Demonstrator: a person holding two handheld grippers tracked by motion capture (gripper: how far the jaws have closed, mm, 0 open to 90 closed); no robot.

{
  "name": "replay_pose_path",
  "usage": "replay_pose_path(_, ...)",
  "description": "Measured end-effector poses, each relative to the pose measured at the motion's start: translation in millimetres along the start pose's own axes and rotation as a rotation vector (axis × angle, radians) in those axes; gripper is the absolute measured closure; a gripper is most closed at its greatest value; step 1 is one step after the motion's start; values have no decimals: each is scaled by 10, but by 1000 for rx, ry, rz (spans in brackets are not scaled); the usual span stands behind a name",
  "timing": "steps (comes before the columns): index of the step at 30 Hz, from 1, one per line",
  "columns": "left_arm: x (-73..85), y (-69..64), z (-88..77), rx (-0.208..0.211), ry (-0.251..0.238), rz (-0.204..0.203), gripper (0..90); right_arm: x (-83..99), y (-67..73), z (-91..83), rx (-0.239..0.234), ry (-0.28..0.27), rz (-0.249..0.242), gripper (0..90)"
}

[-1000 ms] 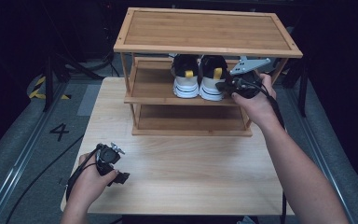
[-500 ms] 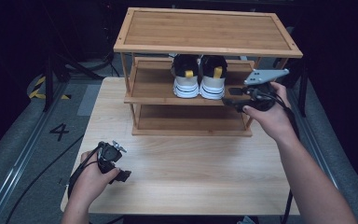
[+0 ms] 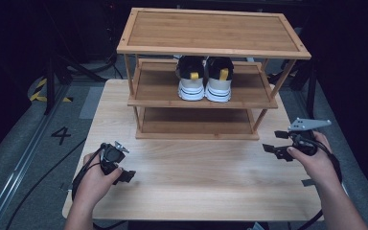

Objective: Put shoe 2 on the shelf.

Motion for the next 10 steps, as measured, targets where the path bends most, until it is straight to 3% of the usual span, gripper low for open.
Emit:
replay_pose_path(3,-13,27,5,-2,-13,-9,175,330,-115,81,39,18,57,215)
replay_pose_path(9,-32,73,14,-12,-41,-37,174,728,-229,194,68,17,128,213)
replay_pose_path(10,-32,73,14,-12,-41,-37,174,728,-229,194,68,17,128,213)
Point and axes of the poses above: each handheld gripper's, and its own axes: z roughly forward along the jaws, x roughly out of its underside, y roughly to its left, the point moved 10 cm from there along z, roughly forward along the jaws, and after that the axes turned 1 degree about -z, right-handed, at the moved point
